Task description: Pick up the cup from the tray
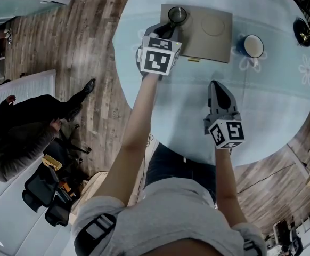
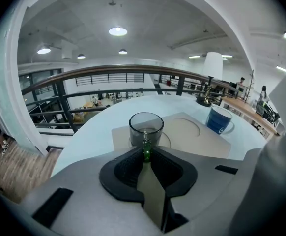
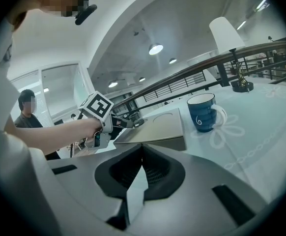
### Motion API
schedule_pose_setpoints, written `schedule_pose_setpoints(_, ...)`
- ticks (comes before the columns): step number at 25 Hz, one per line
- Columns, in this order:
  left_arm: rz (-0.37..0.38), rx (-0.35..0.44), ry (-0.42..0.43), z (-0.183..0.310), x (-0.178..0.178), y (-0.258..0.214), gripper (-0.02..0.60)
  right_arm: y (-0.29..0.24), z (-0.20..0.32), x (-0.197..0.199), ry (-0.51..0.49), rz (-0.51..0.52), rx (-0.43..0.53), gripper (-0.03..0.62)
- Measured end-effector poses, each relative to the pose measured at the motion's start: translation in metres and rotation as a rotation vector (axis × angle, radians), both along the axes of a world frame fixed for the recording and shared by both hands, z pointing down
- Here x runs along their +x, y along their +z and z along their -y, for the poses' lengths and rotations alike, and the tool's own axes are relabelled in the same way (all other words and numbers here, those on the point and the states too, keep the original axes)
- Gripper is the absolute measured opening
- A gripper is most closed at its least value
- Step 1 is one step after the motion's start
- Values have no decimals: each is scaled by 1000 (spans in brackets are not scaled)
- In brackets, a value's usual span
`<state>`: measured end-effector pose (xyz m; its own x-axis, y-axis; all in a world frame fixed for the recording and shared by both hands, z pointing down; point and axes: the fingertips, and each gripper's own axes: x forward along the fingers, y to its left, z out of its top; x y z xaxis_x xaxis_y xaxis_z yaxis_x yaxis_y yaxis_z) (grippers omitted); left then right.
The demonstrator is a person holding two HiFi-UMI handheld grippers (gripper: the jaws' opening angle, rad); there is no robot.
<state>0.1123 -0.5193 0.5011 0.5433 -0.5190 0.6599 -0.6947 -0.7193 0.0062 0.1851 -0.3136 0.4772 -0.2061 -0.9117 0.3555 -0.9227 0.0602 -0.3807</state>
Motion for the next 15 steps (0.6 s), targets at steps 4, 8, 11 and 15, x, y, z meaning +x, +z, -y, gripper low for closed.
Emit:
schedule_pose_setpoints(4,7,2,7,0,1,0,52,2,-1,4,15,4,-5,6)
schedule_pose_setpoints(8,-11,7,-8,3,1,-1,46,3,-2,7,21,4,-9,6)
schedule_pose_setpoints(11,-13,29,-22,2,-3,-4,44,4,-5,9,25,5,-12,6)
schedule_pose_setpoints(15,-11,65,-14,-4,-7,-16,44,0,-8,13,37,2,-7,6)
